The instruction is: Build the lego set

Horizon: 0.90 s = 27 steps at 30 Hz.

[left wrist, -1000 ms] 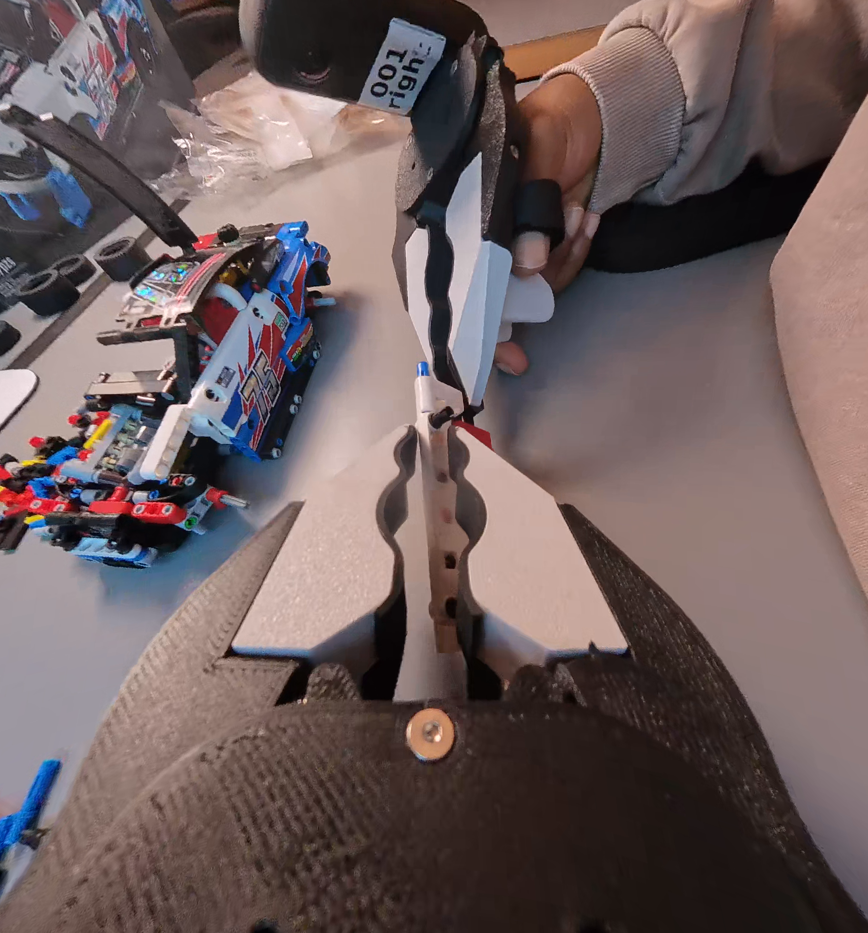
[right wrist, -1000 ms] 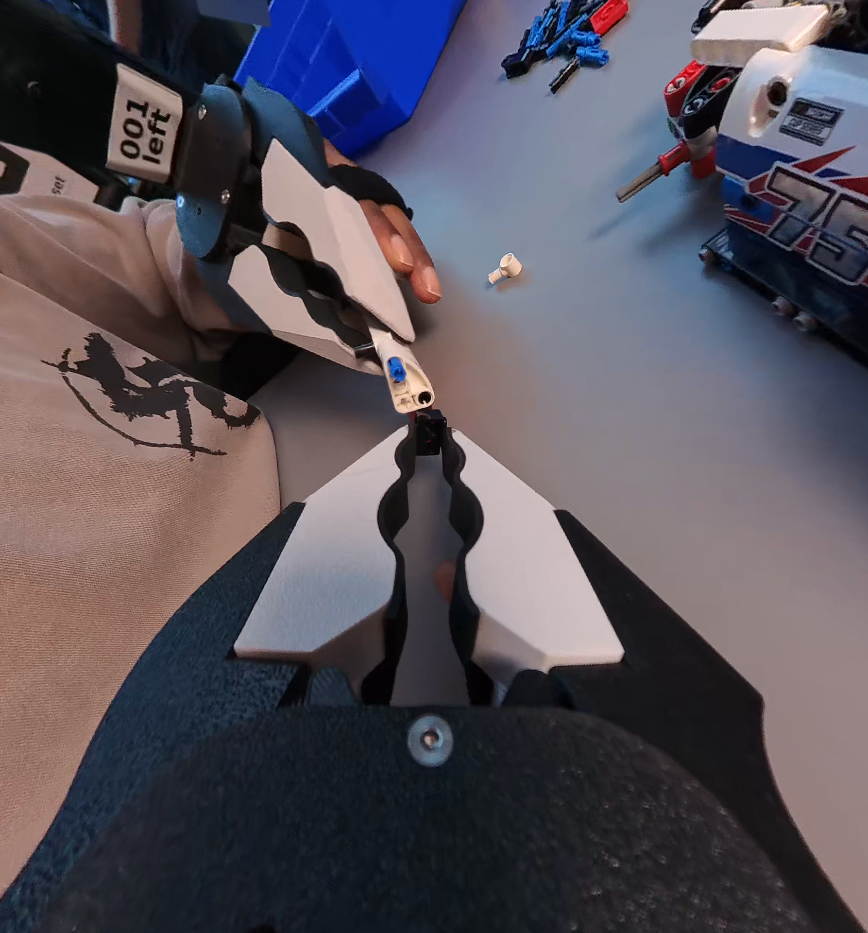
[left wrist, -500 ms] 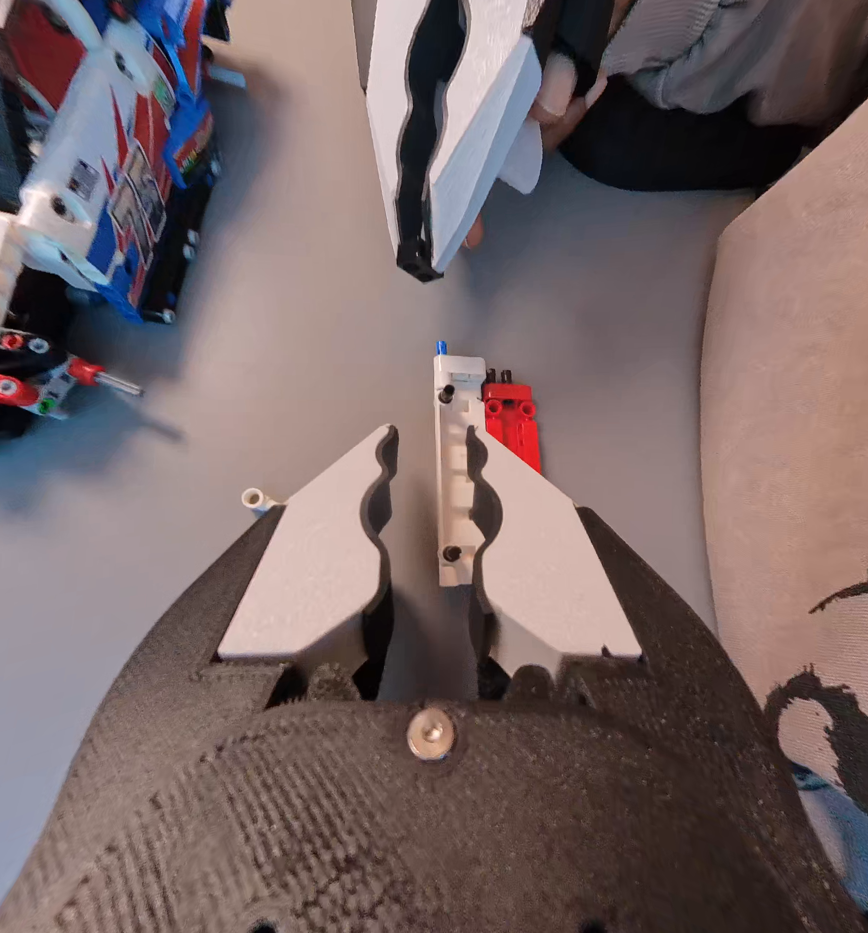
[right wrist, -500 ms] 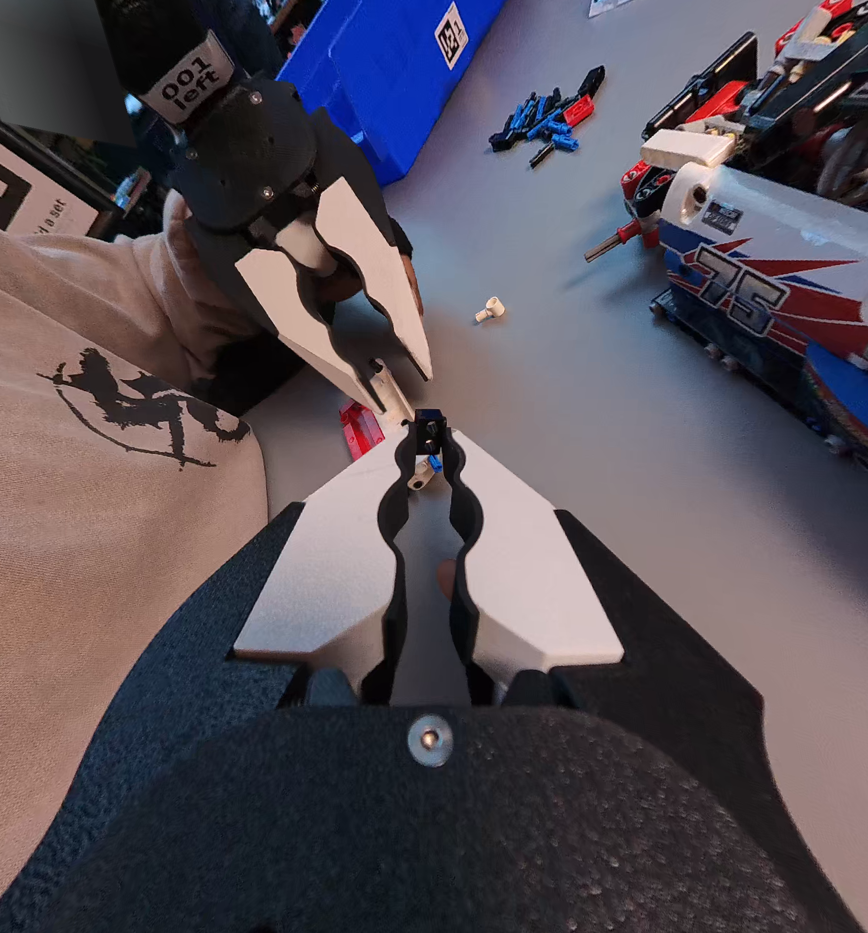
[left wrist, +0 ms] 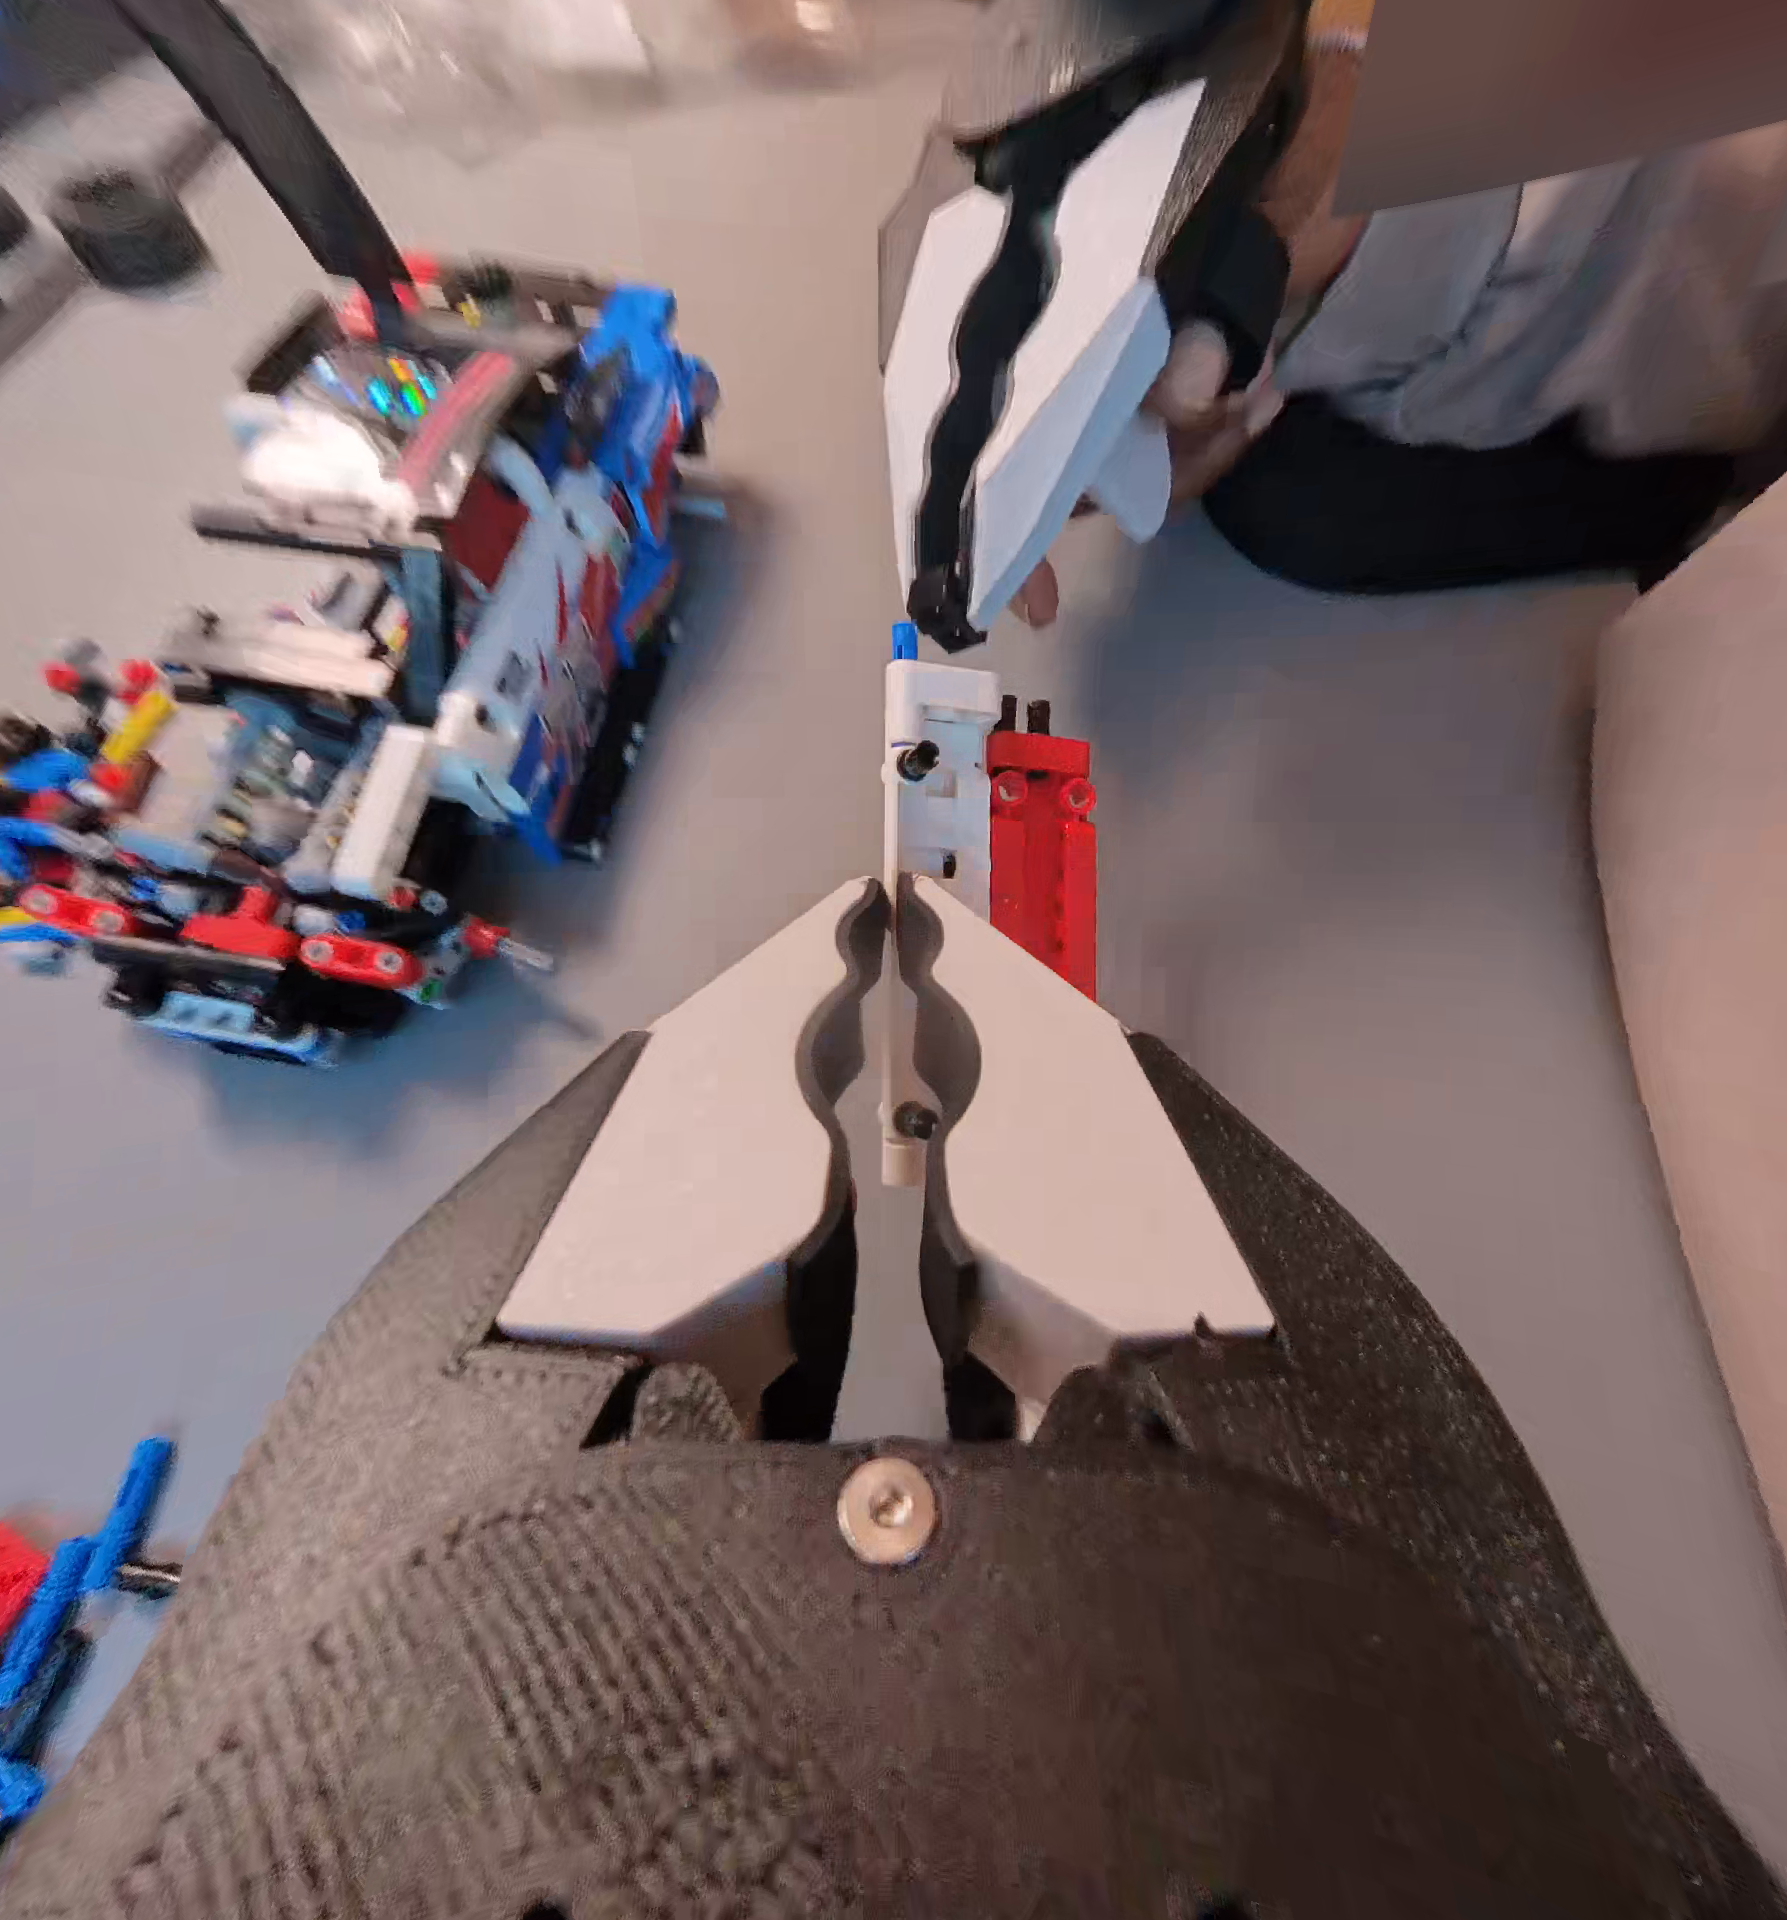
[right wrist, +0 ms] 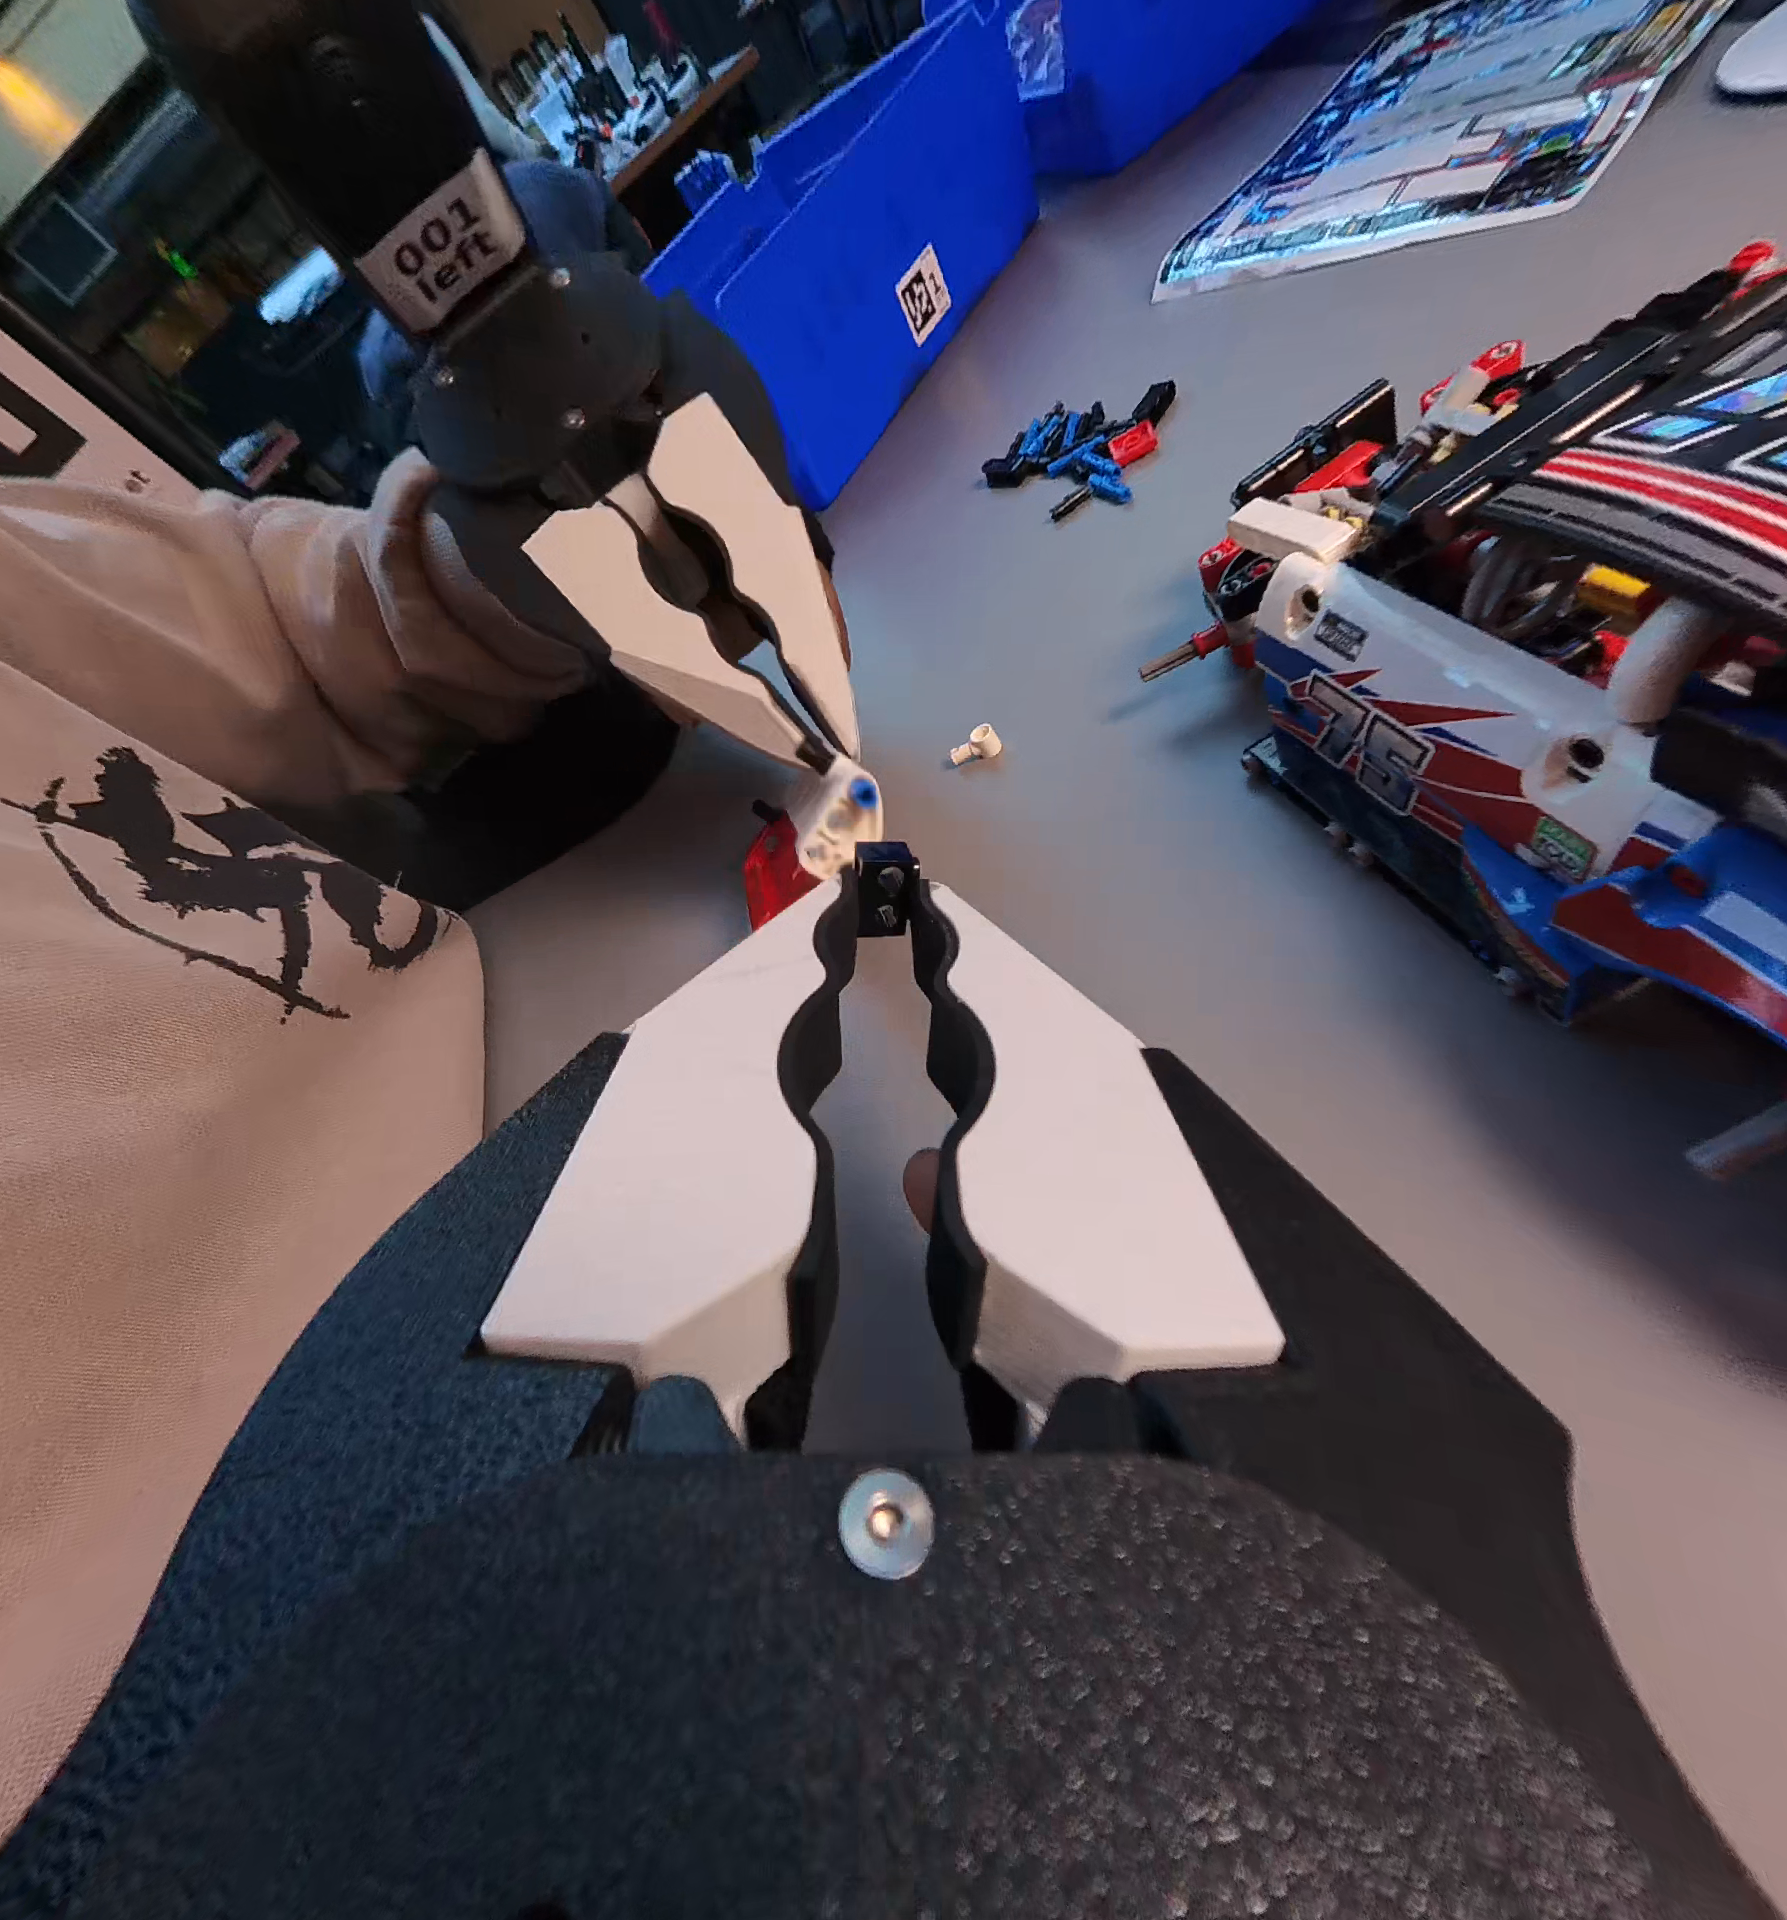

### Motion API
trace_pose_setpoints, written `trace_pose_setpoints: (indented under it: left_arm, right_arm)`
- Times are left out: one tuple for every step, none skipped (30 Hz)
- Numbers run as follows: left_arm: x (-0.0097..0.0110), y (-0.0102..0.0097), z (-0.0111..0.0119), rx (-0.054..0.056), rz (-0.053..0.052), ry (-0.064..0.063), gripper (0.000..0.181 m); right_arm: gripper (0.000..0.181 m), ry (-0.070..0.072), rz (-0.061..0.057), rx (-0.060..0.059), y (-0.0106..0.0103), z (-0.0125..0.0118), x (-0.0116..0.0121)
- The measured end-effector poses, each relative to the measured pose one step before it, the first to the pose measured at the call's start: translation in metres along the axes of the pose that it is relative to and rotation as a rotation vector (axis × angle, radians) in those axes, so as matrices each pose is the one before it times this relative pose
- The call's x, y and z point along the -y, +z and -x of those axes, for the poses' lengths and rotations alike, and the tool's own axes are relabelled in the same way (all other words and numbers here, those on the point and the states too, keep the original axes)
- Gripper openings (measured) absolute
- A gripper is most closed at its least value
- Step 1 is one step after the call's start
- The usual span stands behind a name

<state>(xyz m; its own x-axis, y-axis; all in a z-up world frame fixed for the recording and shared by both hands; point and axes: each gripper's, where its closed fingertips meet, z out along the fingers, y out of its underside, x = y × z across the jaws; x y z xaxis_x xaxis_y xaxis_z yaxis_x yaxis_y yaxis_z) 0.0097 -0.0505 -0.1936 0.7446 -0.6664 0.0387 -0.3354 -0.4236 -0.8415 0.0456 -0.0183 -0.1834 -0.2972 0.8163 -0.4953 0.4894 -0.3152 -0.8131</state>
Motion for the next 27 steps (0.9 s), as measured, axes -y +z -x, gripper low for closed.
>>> trace_pose_setpoints:
  left_arm:
    - [0.01087, -0.00385, 0.00152, 0.0466, -0.0879, 0.0472, 0.000]
    - [0.00742, -0.00220, 0.00423, 0.0659, -0.0640, 0.0292, 0.000]
    - [0.00253, 0.00001, 0.00176, 0.0457, -0.0298, 0.0258, 0.000]
    - [0.00232, 0.00062, -0.00037, 0.0354, -0.0301, 0.0242, 0.000]
    - [0.00220, 0.00116, -0.00284, 0.0192, -0.0290, 0.0200, 0.000]
    - [-0.00025, 0.00229, -0.00513, -0.0027, -0.0088, 0.0104, 0.000]
    - [-0.00219, 0.00310, -0.00604, -0.0168, 0.0045, 0.0006, 0.000]
    - [-0.00401, 0.00353, -0.00676, -0.0297, 0.0182, -0.0067, 0.000]
    - [-0.00246, 0.00273, -0.00514, -0.0248, 0.0093, -0.0096, 0.000]
    - [-0.00156, 0.00193, -0.00350, -0.0194, 0.0069, -0.0118, 0.000]
    - [-0.00174, 0.00167, -0.00186, -0.0150, 0.0091, -0.0156, 0.000]
    - [-0.00098, 0.00138, -0.00115, -0.0169, 0.0050, -0.0268, 0.000]
    - [-0.00127, 0.00119, -0.00096, -0.0196, 0.0063, -0.0364, 0.000]
    - [-0.00250, 0.00141, -0.00144, -0.0233, 0.0124, -0.0343, 0.000]
    - [-0.00344, 0.00152, -0.00084, -0.0162, 0.0180, -0.0255, 0.001]
    - [-0.00286, 0.00121, -0.00121, -0.0136, 0.0128, -0.0116, 0.002]
    - [-0.00205, 0.00073, -0.00121, -0.0120, 0.0094, -0.0042, 0.007]
    - [-0.00179, 0.00059, -0.00089, -0.0102, 0.0096, -0.0054, 0.012]
    - [-0.00190, 0.00086, -0.00245, -0.0250, 0.0122, -0.0132, 0.015]
    - [-0.00196, 0.00086, -0.00293, -0.0322, 0.0140, -0.0234, 0.017]
    - [-0.00325, 0.00141, -0.00327, -0.0337, 0.0204, -0.0205, 0.019]
    - [-0.00459, 0.00196, -0.00271, -0.0274, 0.0259, -0.0128, 0.020]
    - [-0.00501, 0.00206, -0.00164, -0.0154, 0.0302, -0.0044, 0.020]
    - [-0.00369, 0.00166, -0.00275, -0.0179, 0.0271, 0.0080, 0.020]
    - [-0.00110, 0.00057, -0.00107, 0.0000, 0.0115, 0.0235, 0.019]
    - [-0.00093, 0.00000, 0.00086, 0.0123, 0.0110, 0.0267, 0.018]
    - [-0.00108, -0.00010, 0.00055, 0.0045, 0.0140, 0.0162, 0.017]
  right_arm:
    - [0.007, -0.0080, -0.0094, -0.0030, -0.00193, -0.00096, 0.00156]
    - [0.007, -0.0133, 0.0032, -0.0020, -0.00078, -0.00019, -0.00051]
    - [0.007, -0.0139, 0.0085, -0.0050, 0.00067, 0.00002, -0.00144]
    - [0.007, -0.0109, 0.0170, -0.0089, 0.00223, -0.00038, -0.00305]
    - [0.007, -0.0102, 0.0248, -0.0037, 0.00327, 0.00030, -0.00456]
    - [0.007, -0.0065, 0.0148, -0.0024, 0.00346, 0.00057, -0.00327]
    - [0.007, -0.0038, 0.0033, 0.0028, 0.00326, 0.00130, -0.00148]
    - [0.007, -0.0055, 0.0020, 0.0112, 0.00303, 0.00244, -0.00074]
    - [0.007, -0.0150, 0.0031, 0.0075, 0.00255, 0.00193, -0.00095]
    - [0.007, -0.0172, 0.0059, 0.0115, 0.00225, 0.00238, -0.00127]
    - [0.007, -0.0042, 0.0094, 0.0146, 0.00174, 0.00206, -0.00185]
    - [0.007, 0.0037, 0.0077, 0.0059, 0.00112, -0.00005, -0.00205]
    - [0.007, 0.0123, 0.0075, 0.0105, 0.00050, 0.00021, -0.00214]
    - [0.007, 0.0117, 0.0040, 0.0133, 0.00047, 0.00098, -0.00149]
    - [0.007, 0.0061, 0.0053, 0.0080, 0.00083, 0.00090, -0.00155]
    - [0.007, -0.0004, 0.0100, 0.0035, 0.00124, 0.00064, -0.00173]
    - [0.007, -0.0049, 0.0105, 0.0032, 0.00139, 0.00093, -0.00157]
    - [0.007, 0.0001, 0.0121, 0.0083, 0.00140, 0.00155, -0.00170]
    - [0.007, 0.0044, 0.0093, 0.0071, 0.00144, 0.00113, -0.00142]
    - [0.007, 0.0033, 0.0051, 0.0081, 0.00135, 0.00100, -0.00116]
    - [0.007, 0.0119, -0.0033, 0.0213, 0.00095, 0.00296, 0.00036]
    - [0.007, 0.0159, -0.0042, 0.0240, 0.00075, 0.00359, 0.00078]
    - [0.006, 0.0107, 0.0018, 0.0146, 0.00102, 0.00226, -0.00011]
    - [0.007, 0.0002, 0.0093, -0.0011, 0.00104, -0.00003, -0.00148]
    - [0.006, -0.0080, 0.0080, -0.0119, 0.00050, -0.00161, -0.00140]
    - [0.007, -0.0046, 0.0030, -0.0069, -0.00059, -0.00109, -0.00034]
    - [0.007, 0.0017, -0.0052, -0.0039, -0.00172, -0.00097, 0.00120]
